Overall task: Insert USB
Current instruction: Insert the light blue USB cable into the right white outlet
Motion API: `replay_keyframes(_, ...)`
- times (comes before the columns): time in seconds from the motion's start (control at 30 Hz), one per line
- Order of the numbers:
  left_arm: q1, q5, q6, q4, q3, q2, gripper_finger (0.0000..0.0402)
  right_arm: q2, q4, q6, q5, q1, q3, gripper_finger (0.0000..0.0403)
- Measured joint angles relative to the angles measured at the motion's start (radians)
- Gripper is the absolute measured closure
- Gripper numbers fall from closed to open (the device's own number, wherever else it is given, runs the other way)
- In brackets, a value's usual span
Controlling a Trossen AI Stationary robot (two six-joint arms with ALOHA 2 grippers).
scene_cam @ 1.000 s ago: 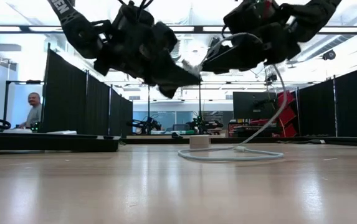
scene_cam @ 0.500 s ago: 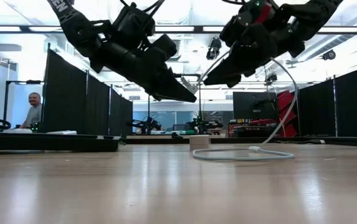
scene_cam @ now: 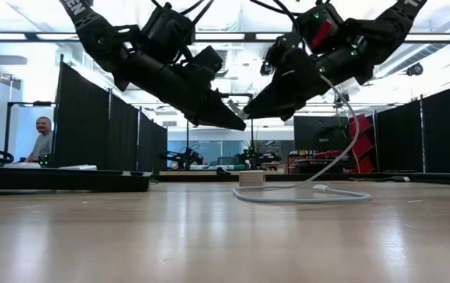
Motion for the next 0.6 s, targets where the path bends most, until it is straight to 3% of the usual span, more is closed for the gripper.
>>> replay_keyframes(0.23, 0.000, 0.000, -0.002, 0.003, 0.000, 0.000, 0.0399, 0.036, 0.044, 0.009, 0.000, 0.000, 0.000, 0.0311)
replay_keyframes(0.4, 0.000, 0.002, -0.010, -0.004, 0.000, 0.000, 0.0398, 0.038, 0.048, 0.007, -0.002, 0.000, 0.000, 0.0386)
replay_keyframes(0.6, 0.000, 0.016, -0.023, -0.065, 0.001, -0.001, 0.0346, 0.014, 0.037, -0.001, 0.000, -0.002, 0.000, 0.0390)
